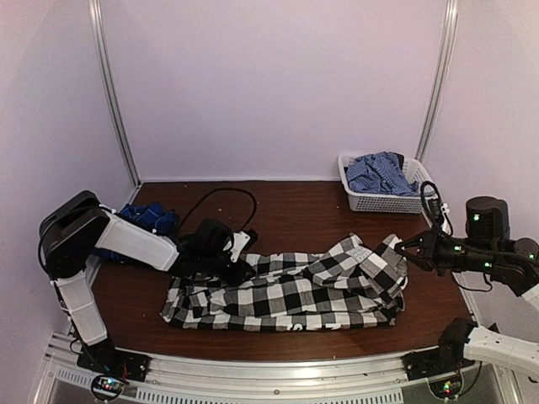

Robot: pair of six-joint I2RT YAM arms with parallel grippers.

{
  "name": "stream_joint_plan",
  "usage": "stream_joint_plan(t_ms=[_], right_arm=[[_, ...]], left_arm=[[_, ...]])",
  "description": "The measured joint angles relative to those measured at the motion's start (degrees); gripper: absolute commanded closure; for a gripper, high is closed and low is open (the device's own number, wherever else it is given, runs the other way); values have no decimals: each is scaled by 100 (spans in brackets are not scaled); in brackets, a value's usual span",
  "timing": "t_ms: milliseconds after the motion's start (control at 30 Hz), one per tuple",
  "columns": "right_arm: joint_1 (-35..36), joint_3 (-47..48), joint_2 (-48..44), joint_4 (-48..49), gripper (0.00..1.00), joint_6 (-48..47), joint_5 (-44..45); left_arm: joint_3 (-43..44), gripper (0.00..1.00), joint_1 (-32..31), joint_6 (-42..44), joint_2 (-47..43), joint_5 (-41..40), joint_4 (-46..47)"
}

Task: Fold and stack the long sleeve shirts
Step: Fold the 1/3-folded shirt at the center of the board, then pass from the right arm to the left

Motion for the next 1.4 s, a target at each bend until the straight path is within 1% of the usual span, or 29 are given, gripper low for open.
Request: stream_joint_plan(t_ms=[167, 333, 367, 467, 567, 633, 733, 867, 967, 1200, 1300, 1400], right_arm=[[2, -339, 155, -94, 100, -59, 142], [2, -568, 310, -70, 100, -127, 286], [2, -619, 330, -39, 100, -140, 308], [2, -684, 407, 81, 100, -168, 306], [4, -748, 577, 374, 100, -225, 254], [4, -774, 750, 581, 100, -245, 188], [4, -782, 1071, 918, 100, -267, 87], [7, -785, 1502, 1335, 97, -278, 2], [13, -802, 1792, 1768, 94, -205, -55], [20, -896, 2524, 2828, 94, -52, -197], [20, -898, 2909, 3226, 94, -9, -264], [20, -929, 3128, 3567, 93, 81, -319]], left_arm=[[-17, 58, -177, 181, 46, -409, -133], [-17, 53, -210, 234, 31, -549, -142], [-15, 51, -210, 234, 20, -562, -157], [-7, 41, -210, 223, -39, -566, -238], [9, 36, -210, 179, -199, -433, -223], [24, 36, -210, 125, -365, -127, -107], [35, 36, -267, 31, -614, 354, 302], [120, 36, -616, 94, -767, 623, 811], [258, 36, -1021, 317, -767, 592, 1027], [380, 36, -1998, 1150, -693, 111, 1633], [590, 35, -2151, 1355, -494, 37, 1725], [767, 33, -2138, 1451, -262, -26, 1860]])
